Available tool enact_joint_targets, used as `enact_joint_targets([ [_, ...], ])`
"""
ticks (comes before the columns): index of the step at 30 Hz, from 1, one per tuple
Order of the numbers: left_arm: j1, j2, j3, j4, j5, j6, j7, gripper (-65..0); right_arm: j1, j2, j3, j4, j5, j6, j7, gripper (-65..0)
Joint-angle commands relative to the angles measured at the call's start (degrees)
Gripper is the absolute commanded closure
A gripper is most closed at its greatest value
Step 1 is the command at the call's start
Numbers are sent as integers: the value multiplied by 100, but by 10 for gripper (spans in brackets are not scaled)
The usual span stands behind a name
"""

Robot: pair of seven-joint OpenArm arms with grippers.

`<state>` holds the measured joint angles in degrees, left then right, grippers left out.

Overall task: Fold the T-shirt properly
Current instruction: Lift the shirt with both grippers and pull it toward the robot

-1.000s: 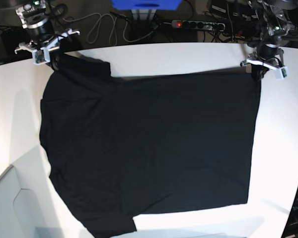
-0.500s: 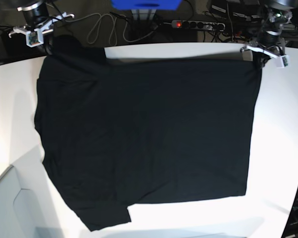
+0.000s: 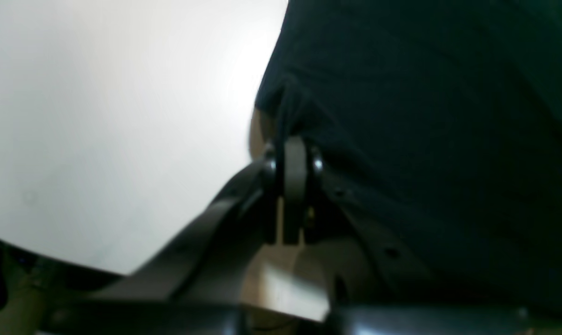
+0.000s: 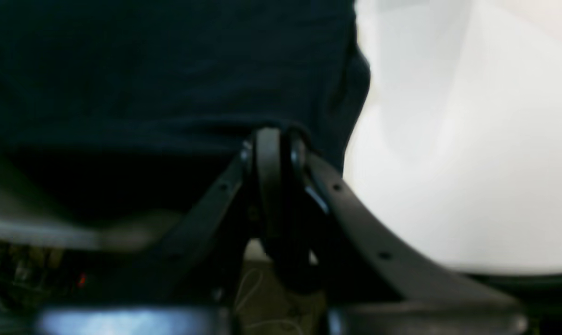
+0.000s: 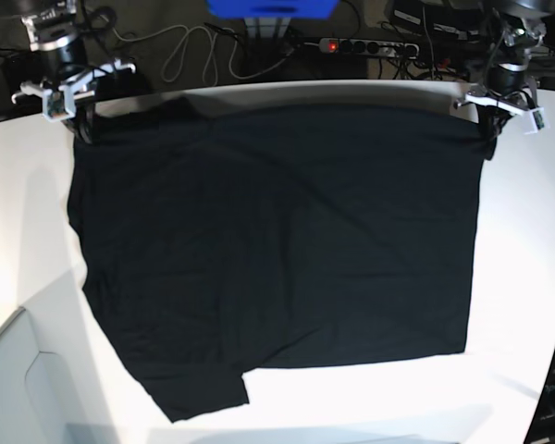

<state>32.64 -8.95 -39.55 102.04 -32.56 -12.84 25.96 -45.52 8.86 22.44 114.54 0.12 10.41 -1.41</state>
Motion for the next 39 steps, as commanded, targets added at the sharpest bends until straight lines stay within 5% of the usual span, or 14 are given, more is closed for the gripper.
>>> enact_joint_targets([
  [1,-86,-76,-49,165,-63,-13,-147,0,81,41,29,84,36,27,163,-3],
  [19,-1897,-428,-67,121,289,-4,758,0,3079,59,-762,-259,19,35,-2052,-3],
  [39,-2908,-437,-23,-1101,667,-57,741,0,4996,68,-797,-2518,19,35,-2061,-3],
])
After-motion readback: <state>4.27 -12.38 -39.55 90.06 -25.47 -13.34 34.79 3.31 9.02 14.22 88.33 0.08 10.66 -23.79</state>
